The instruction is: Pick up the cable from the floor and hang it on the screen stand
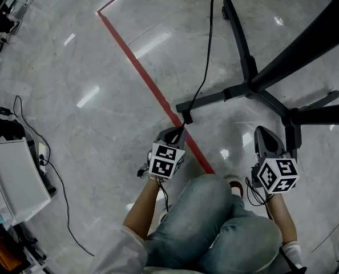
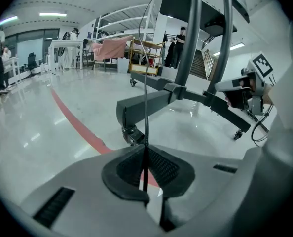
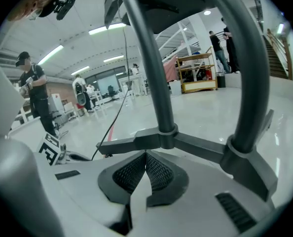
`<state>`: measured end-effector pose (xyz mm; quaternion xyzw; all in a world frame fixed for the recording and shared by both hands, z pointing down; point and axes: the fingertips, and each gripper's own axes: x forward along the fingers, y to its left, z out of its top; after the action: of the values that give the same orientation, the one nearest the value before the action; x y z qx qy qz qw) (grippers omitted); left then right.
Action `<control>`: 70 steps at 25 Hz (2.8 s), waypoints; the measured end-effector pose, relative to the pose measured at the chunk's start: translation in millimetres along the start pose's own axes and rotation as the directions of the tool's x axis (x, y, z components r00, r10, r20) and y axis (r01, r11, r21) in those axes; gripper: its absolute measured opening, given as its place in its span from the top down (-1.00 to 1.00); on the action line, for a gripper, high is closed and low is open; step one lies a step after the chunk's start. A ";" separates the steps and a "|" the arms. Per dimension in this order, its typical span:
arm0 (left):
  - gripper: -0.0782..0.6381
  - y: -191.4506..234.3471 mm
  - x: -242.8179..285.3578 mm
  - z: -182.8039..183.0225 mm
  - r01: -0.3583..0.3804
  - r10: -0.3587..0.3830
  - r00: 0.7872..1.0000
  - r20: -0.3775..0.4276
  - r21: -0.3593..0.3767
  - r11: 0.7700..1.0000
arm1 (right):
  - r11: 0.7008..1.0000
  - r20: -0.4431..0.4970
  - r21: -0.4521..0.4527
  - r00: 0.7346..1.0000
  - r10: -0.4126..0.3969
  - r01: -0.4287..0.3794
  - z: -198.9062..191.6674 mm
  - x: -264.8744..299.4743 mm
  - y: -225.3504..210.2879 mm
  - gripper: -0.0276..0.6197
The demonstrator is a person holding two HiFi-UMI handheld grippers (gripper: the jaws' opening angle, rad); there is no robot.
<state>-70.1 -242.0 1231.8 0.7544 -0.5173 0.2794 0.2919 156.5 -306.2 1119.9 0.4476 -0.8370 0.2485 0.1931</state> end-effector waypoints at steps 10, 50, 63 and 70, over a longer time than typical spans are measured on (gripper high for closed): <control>0.73 -13.0 -103.0 71.0 -0.026 0.025 1.000 -0.015 -0.025 0.999 | 0.992 -0.061 -0.108 0.996 0.064 -0.071 93.3 -49.1 37.1 0.86; 0.73 -127.6 -634.9 562.7 0.069 -0.074 0.971 0.229 0.033 0.997 | 0.997 0.163 0.001 0.984 -0.077 0.078 569.8 -421.1 234.5 0.86; 0.73 -220.3 -721.9 695.1 0.147 -0.292 0.902 0.318 0.412 0.900 | 0.993 0.333 -0.057 0.940 -0.081 0.105 683.0 -483.8 233.8 0.86; 0.73 -250.2 -742.4 754.8 0.129 -0.344 0.859 0.378 0.490 0.862 | 0.979 0.394 -0.107 0.912 -0.116 0.171 744.6 -514.4 225.0 0.86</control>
<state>27.0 -260.6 148.4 0.9041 -0.3927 0.1681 0.0142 161.2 -301.5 187.4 0.5337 -0.8385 0.0818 0.0730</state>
